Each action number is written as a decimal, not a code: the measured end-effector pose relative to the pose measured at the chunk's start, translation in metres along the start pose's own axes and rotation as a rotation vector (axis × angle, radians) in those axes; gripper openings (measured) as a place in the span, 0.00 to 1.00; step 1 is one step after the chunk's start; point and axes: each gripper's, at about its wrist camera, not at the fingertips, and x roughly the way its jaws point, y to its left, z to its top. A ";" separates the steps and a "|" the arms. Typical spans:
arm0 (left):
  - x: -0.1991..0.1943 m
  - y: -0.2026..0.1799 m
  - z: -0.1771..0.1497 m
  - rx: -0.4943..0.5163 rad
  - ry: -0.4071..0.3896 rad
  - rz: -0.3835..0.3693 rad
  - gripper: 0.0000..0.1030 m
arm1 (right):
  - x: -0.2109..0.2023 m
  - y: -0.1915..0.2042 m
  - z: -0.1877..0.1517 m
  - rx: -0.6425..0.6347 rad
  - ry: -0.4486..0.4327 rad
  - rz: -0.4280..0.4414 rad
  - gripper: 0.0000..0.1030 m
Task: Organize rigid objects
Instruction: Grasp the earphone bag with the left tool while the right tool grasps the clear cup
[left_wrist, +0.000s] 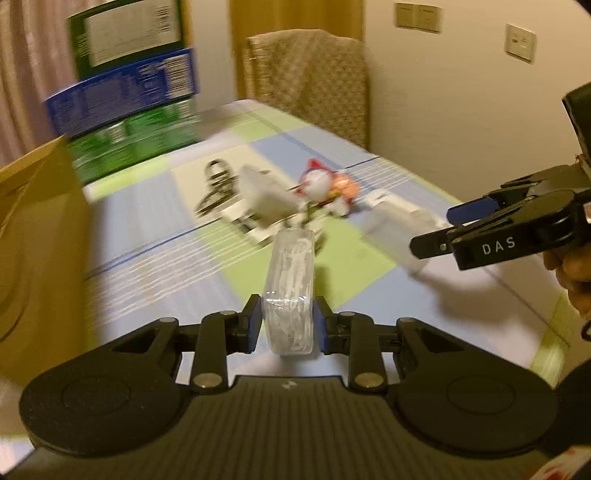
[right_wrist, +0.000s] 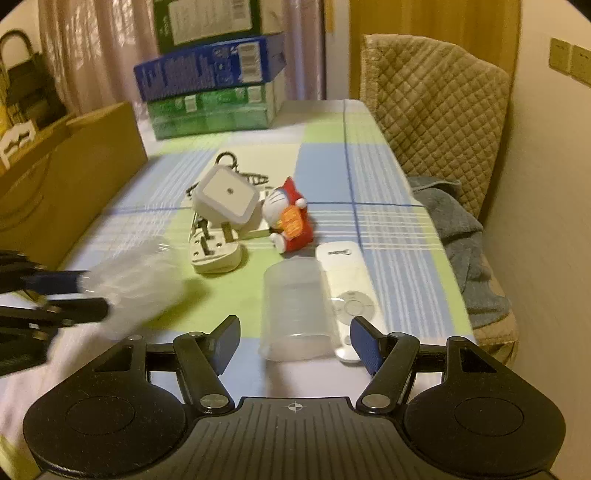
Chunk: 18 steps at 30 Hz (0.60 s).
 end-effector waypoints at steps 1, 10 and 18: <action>-0.001 0.005 -0.003 -0.018 0.004 0.005 0.24 | 0.004 0.002 0.000 -0.009 0.002 0.002 0.62; 0.002 0.011 -0.014 -0.046 -0.003 0.009 0.28 | 0.033 0.015 0.003 -0.041 0.056 -0.004 0.58; 0.013 0.010 -0.006 -0.039 -0.009 -0.002 0.32 | 0.050 0.011 0.011 0.002 0.083 -0.020 0.55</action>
